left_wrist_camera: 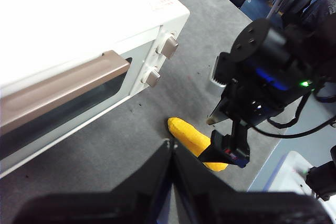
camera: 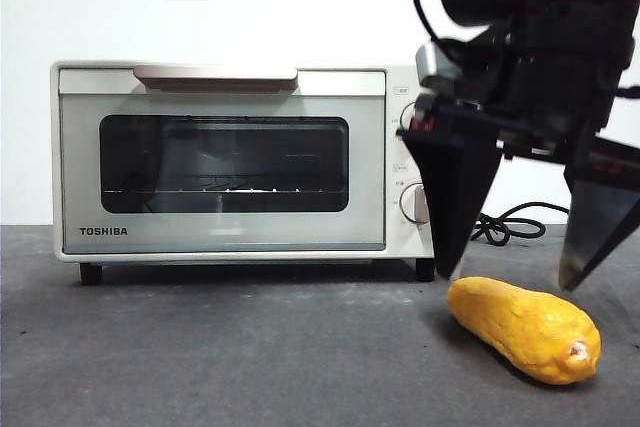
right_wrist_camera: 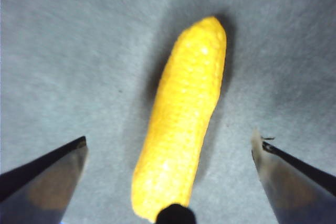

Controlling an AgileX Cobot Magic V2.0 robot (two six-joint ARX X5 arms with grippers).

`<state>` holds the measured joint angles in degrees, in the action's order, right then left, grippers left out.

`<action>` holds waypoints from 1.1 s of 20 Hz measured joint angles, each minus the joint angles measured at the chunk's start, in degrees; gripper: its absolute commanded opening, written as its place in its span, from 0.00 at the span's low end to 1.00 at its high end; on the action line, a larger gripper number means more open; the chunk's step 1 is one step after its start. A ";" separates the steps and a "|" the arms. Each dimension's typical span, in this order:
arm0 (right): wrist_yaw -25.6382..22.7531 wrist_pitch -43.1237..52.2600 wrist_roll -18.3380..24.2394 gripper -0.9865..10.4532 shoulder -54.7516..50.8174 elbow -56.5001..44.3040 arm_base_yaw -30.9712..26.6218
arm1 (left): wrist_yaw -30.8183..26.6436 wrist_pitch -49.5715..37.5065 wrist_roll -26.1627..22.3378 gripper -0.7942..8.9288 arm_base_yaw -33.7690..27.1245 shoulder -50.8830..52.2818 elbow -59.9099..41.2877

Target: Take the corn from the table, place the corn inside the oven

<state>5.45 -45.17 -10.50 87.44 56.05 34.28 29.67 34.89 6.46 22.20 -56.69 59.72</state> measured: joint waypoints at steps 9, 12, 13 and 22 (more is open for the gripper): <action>0.50 -1.09 0.02 0.07 3.82 0.00 0.00 | 0.00 0.39 0.00 0.08 0.02 0.00 0.00; 0.50 -1.44 0.02 0.07 3.82 0.00 0.22 | -0.04 0.37 0.00 0.08 0.02 0.00 0.00; 0.50 -1.53 0.02 0.07 3.82 0.04 0.66 | -0.61 0.33 0.00 0.08 0.02 0.00 0.00; 4.00 -2.56 -1.60 0.07 -5.14 0.04 12.35 | -9.94 -10.58 -0.02 0.08 0.07 -1.11 0.00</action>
<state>9.45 -47.72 -12.10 82.30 56.10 46.63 19.73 24.32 6.44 22.26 -57.80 59.72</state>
